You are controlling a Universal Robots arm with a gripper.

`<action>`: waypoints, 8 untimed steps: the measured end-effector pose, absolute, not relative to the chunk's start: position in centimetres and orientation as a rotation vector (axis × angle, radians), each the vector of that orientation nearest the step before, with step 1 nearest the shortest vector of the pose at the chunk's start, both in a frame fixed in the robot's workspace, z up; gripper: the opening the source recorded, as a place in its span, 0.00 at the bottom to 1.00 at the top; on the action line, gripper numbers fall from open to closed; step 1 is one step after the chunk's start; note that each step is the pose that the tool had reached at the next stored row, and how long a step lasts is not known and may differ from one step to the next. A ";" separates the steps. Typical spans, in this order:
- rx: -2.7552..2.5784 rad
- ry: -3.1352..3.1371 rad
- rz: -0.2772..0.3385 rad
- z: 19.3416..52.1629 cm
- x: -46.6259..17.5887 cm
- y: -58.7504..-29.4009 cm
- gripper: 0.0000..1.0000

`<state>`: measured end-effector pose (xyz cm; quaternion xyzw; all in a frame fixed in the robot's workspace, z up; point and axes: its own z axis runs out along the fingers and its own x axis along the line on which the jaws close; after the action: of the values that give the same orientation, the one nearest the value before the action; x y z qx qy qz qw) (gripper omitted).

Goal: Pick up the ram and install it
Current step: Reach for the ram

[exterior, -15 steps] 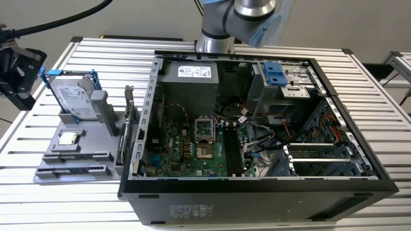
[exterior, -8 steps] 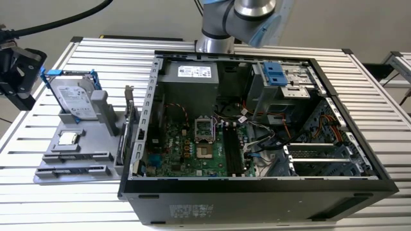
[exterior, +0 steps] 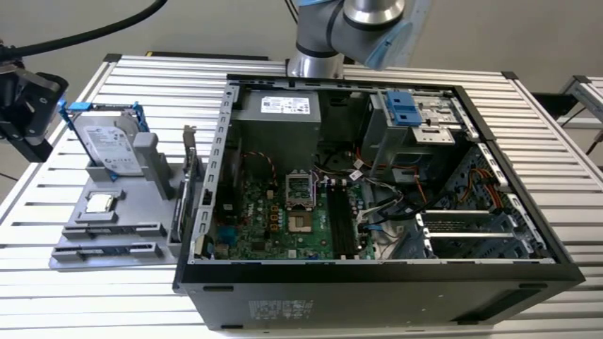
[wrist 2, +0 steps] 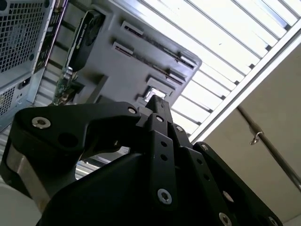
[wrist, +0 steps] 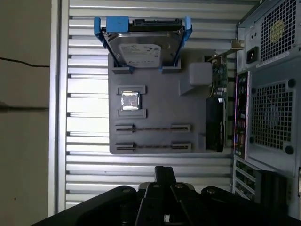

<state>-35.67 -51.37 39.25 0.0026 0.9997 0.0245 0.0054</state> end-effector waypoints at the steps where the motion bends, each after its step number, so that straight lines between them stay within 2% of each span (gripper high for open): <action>1: 0.018 3.130 0.077 39.3 -35.7 -51.4 0.00; 8: 0.094 3.127 0.076 39.3 -35.7 -51.4 0.00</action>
<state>-35.66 -51.37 39.25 0.0302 0.9992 0.0244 0.0061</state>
